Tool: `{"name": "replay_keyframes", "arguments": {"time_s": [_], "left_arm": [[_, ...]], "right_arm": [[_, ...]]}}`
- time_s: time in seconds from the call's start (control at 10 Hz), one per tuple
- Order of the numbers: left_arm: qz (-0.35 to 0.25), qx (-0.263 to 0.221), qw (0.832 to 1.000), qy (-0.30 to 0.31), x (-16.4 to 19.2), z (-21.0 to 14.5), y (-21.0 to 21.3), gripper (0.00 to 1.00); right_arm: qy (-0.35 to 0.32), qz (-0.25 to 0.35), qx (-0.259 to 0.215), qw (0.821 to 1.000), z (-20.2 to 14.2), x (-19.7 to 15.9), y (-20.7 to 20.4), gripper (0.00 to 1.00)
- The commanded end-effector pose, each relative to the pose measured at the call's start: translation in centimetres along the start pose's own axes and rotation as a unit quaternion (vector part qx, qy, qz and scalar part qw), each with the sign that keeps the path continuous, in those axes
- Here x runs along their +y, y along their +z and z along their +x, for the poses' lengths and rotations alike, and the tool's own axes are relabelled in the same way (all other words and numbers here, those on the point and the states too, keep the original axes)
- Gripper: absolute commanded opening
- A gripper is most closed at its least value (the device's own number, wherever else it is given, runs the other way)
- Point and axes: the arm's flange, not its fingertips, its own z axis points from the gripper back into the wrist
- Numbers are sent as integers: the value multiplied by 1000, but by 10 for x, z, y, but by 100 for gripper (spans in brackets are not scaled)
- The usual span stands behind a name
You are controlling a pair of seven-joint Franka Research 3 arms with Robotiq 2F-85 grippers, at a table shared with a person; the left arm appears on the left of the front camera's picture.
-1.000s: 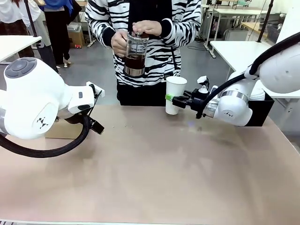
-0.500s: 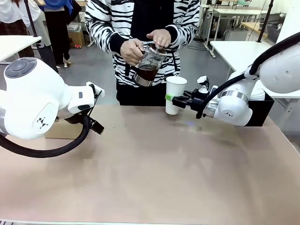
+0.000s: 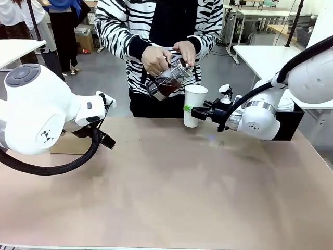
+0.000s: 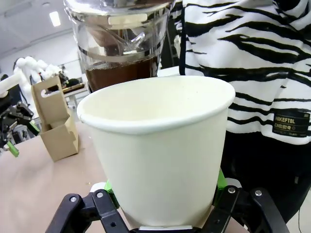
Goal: Pour a drink into a cup and package it in a carrier.
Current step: When a person places the Paper Cup Lid on the 600 ml Paper Cup , lift the 600 ml Paper Cup.
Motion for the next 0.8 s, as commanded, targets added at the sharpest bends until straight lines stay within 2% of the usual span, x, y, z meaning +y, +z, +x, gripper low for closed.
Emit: {"name": "replay_keyframes", "arguments": {"time_s": [0.0, 0.7], "left_arm": [[-1, -1, 1000, 0, 0, 0, 1, 100], [-1, -1, 1000, 0, 0, 0, 1, 100]], "right_arm": [[-2, -1, 1, 1000, 1, 1, -1, 80], [-2, -1, 1, 1000, 1, 1, -1, 80]]}}
